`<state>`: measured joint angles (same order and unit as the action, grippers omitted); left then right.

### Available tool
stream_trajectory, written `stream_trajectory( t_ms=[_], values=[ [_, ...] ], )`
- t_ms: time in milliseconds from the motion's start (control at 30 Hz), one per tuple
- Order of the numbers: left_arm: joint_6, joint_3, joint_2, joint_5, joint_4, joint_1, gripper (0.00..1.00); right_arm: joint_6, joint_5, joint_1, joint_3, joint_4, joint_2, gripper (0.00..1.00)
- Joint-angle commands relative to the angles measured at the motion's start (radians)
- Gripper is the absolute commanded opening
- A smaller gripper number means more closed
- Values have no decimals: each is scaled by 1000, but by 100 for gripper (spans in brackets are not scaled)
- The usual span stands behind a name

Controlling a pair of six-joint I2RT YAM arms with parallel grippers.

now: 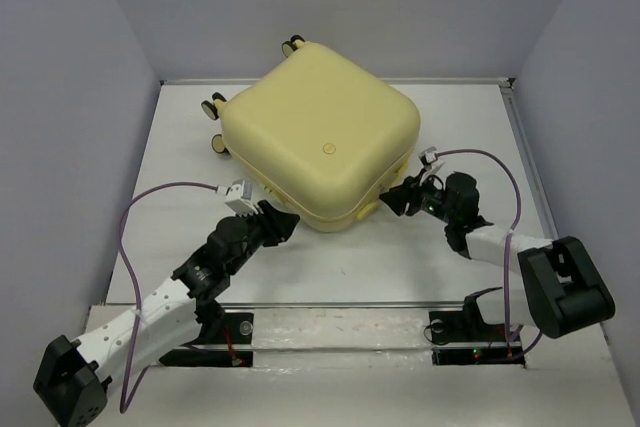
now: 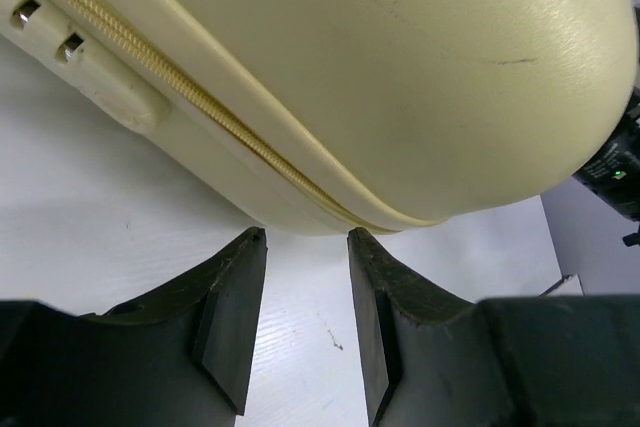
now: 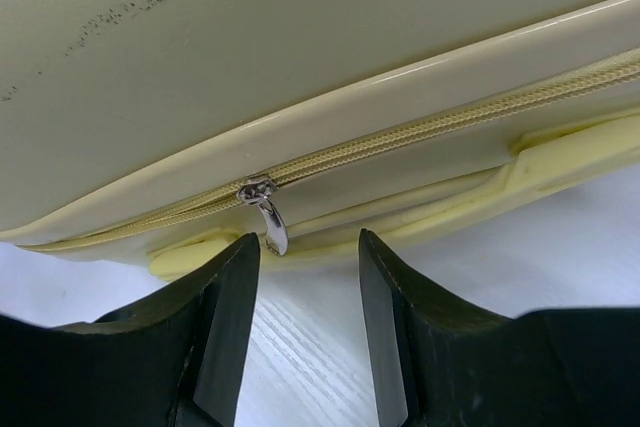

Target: Pack the luggage

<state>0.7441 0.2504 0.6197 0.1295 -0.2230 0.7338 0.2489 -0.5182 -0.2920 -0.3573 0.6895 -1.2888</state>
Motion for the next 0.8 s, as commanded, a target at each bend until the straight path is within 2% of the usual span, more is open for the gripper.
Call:
stream_trajectory(
  t_ms=[0,133,433,533,567,667,767],
  values=[
    [-35,75,-9,38,8,4,49,-25,-140,14,-57,113,-58,50],
    [-29,73,-15,28,13,4,49,-25,-246,24,-89,148,-122,50],
    [-22,63,17,13,10,3,49,-4,-227,24,-124,237,-227,48],
    [-17,52,34,-8,-30,3,49,39,-233,24,-118,283,-254,35],
    [-14,44,46,-19,-42,3,49,59,-236,24,-112,342,-263,22],
    [-25,50,92,-47,-110,3,49,121,-243,24,-85,419,-273,7],
    [-29,67,143,-54,-144,3,49,167,-224,14,-31,435,-227,7]
  ],
)
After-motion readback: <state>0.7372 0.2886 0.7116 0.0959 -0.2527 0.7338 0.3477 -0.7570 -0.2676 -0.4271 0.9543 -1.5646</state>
